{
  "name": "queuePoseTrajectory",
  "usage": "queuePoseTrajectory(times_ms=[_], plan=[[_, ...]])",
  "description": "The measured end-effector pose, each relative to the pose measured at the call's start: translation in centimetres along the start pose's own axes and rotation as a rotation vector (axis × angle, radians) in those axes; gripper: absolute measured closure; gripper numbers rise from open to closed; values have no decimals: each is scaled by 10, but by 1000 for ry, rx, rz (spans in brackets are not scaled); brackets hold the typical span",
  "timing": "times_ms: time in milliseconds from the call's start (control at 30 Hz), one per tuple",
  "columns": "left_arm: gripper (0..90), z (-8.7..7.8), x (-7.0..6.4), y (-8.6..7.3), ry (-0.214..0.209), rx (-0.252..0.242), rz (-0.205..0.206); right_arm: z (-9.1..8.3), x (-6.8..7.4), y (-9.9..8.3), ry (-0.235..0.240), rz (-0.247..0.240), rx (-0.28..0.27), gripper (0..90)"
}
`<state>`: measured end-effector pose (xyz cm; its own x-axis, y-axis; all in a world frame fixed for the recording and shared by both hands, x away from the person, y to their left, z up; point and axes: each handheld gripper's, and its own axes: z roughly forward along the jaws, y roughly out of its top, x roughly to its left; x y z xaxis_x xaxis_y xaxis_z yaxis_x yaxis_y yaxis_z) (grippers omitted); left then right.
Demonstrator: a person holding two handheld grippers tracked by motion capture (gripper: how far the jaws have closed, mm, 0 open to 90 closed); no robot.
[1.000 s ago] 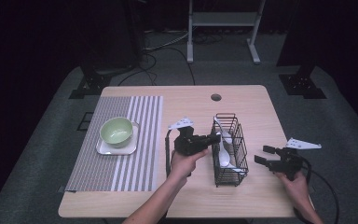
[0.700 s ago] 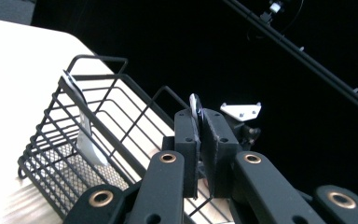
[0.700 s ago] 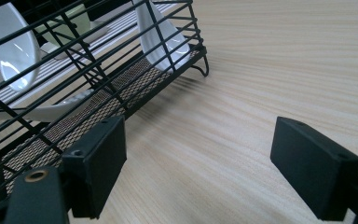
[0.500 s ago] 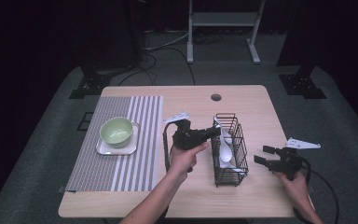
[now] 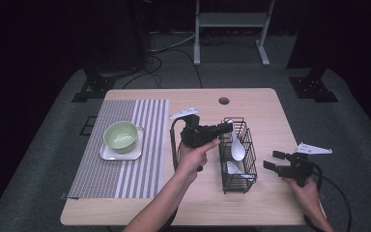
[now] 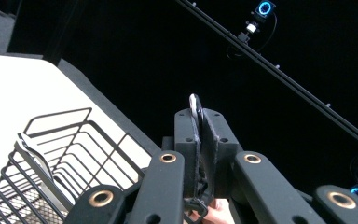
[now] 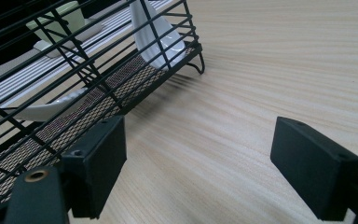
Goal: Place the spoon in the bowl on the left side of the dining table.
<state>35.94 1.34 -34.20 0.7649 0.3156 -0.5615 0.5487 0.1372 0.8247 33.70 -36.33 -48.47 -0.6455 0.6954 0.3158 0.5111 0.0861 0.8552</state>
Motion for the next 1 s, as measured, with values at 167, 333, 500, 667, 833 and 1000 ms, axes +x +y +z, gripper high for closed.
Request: queuePoseTrajectory(times_ms=[167, 333, 500, 667, 833, 1000], plan=[[852, -9, 1, 7, 5, -24, -12, 0, 0, 0, -2, -1, 4, 171], [852, -20, 1, 17, 20, -46, -8, 1, 1, 0, -10, -3, 9, 171], [852, -31, 0, 27, 31, -74, 5, 1, 1, 0, -12, -2, 10, 171], [852, -42, 3, 33, 51, -83, 5, 1, 1, 0, -14, -2, 10, 171], [852, -51, 8, 34, 63, -99, -4, 1, 1, 0, -17, -2, 10, 171], [852, -60, 13, 36, 60, -118, -14, 1, 1, 0, -19, -1, 7, 171]])
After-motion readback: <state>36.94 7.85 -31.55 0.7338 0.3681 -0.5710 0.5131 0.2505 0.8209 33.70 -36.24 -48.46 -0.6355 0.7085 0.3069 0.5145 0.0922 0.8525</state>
